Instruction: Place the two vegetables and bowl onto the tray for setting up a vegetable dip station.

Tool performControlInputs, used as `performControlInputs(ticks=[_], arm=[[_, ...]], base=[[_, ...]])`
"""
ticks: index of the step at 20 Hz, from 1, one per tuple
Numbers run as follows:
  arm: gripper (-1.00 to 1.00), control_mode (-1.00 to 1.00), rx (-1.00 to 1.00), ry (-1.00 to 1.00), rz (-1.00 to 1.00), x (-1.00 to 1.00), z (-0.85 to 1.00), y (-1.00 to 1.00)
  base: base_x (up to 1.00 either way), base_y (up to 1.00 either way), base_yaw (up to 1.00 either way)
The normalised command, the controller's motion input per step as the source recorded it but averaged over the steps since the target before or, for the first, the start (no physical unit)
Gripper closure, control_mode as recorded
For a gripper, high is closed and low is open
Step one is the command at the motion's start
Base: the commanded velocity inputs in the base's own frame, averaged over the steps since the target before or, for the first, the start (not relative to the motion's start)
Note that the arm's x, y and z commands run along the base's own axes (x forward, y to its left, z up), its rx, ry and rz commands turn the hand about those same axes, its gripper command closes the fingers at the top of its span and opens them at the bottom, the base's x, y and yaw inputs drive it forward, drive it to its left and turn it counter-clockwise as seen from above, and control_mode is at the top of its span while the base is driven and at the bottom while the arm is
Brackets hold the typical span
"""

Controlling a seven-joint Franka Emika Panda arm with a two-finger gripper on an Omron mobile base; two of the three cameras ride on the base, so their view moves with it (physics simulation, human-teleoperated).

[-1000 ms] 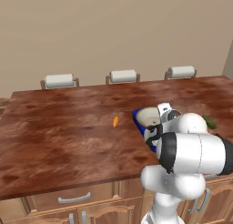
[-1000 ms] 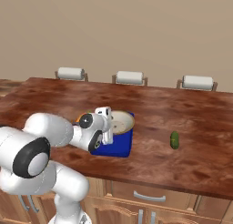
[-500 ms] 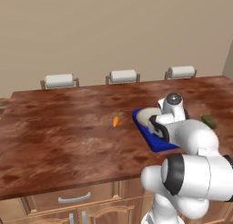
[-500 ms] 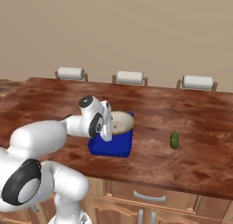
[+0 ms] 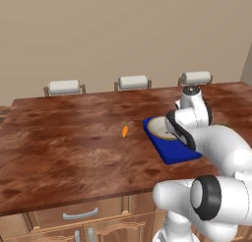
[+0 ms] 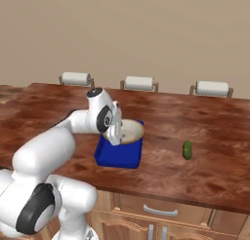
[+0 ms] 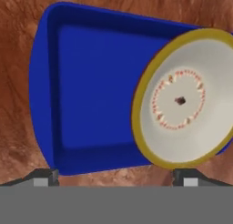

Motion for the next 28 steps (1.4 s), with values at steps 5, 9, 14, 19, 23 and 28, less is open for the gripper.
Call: performControlInputs(ticks=[5, 9, 14, 19, 23, 28], arm=[[-1.00, -1.00, 0.01, 0.08, -0.22, -0.26, 0.20, -0.15], [-1.00, -1.00, 0.04, 0.01, -0.26, -0.27, 0.17, -0.16], [-1.00, -1.00, 0.07, 0.00, -0.23, -0.24, 0.16, -0.24], [-1.00, -1.00, 0.11, 0.00, -0.21, -0.08, 0.14, -0.29], [-1.00, -1.00, 0.15, -0.02, -0.20, 0.00, 0.12, -0.30], [-1.00, -1.00, 0.16, -0.05, -0.25, 0.04, 0.09, -0.26]], base=[[0.00, 0.00, 0.00], [0.00, 0.00, 0.00], [0.00, 0.00, 0.00], [0.00, 0.00, 0.00], [0.00, 0.00, 0.00], [0.00, 0.00, 0.00]])
